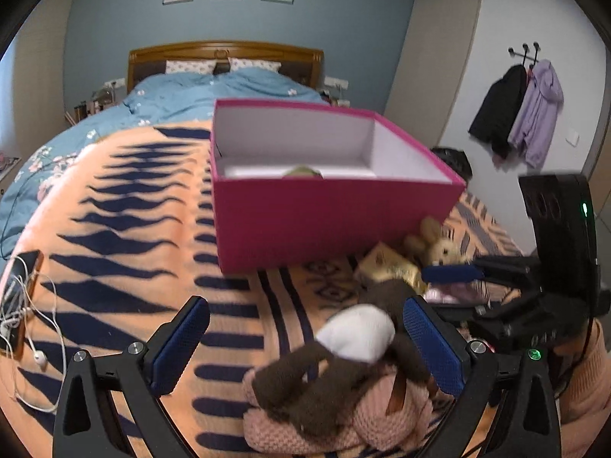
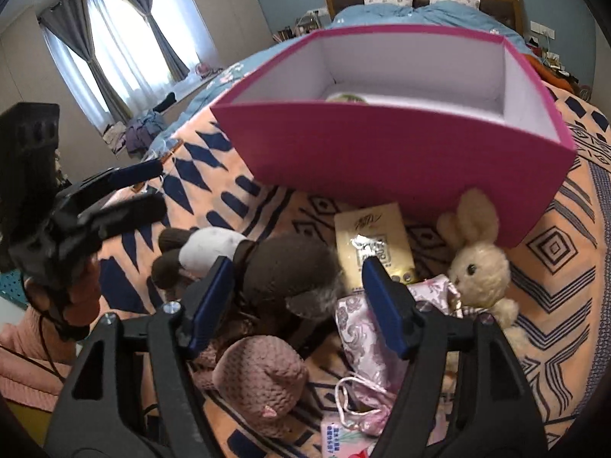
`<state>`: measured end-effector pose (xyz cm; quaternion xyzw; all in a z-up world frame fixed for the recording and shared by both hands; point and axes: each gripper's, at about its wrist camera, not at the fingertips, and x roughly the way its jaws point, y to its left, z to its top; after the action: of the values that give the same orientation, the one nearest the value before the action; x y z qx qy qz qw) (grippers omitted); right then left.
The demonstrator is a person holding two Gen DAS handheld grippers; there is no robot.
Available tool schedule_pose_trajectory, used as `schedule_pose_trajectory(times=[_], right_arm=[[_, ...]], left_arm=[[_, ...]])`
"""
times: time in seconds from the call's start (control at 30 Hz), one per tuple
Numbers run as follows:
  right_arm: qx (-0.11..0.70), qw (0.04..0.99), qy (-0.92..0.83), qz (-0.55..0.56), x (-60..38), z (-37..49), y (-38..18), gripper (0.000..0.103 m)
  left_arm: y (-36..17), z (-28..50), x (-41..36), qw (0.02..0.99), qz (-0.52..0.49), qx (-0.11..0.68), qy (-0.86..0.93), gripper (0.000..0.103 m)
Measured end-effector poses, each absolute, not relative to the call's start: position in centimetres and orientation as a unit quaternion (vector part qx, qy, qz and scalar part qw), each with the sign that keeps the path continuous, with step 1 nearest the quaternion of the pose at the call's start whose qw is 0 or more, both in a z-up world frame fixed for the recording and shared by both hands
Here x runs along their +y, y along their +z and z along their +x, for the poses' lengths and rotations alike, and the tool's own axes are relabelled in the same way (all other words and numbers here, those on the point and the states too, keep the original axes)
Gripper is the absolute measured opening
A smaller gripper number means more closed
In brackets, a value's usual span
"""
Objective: Organize objects
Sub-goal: 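Move the right gripper back to the pile of plush toys, then grasp the brown knit plush with white head using the right gripper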
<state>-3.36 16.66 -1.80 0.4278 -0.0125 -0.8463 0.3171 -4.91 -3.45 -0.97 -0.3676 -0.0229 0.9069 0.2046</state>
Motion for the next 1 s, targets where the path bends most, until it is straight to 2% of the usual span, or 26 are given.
schedule_pose_trajectory(times=[0.17,0.27,0.33,0.5,0.6,0.77,0.87,1.0], right_arm=[[-0.016,0.315,-0.840,0.442,15.9,-4.0,-2.7,0.071],[-0.016,0.323,-0.834,0.448,15.4,-4.1,-3.3,0.069],[-0.012,0.328,-0.832,0.447,15.0,-4.0,-3.3,0.066],[0.000,0.332,-0.833,0.443,14.7,-3.5,-3.3,0.060],[-0.009,0.330,-0.832,0.445,15.1,-3.4,-3.2,0.059],[0.001,0.325,-0.837,0.440,15.2,-3.4,-2.6,0.059],[0.009,0.319,-0.843,0.433,14.8,-3.7,-2.2,0.070],[0.006,0.335,-0.828,0.449,14.3,-4.3,-2.8,0.067]], left_arm=[[-2.0,-4.7,-2.9,0.216,-0.387,-0.008,0.896,0.102],[-2.9,-5.0,-3.0,0.221,-0.407,-0.009,0.886,0.093],[-3.6,-5.3,-3.2,0.226,-0.422,-0.015,0.878,0.083],[-4.2,-5.2,-4.3,0.259,-0.436,-0.049,0.861,0.076],[-4.3,-5.0,-4.1,0.266,-0.444,-0.035,0.855,0.076],[-5.0,-5.2,-3.7,0.273,-0.466,-0.022,0.841,0.075],[-5.1,-5.5,-3.8,0.276,-0.470,-0.026,0.838,0.072],[-5.3,-5.5,-4.2,0.277,-0.477,-0.034,0.833,0.067]])
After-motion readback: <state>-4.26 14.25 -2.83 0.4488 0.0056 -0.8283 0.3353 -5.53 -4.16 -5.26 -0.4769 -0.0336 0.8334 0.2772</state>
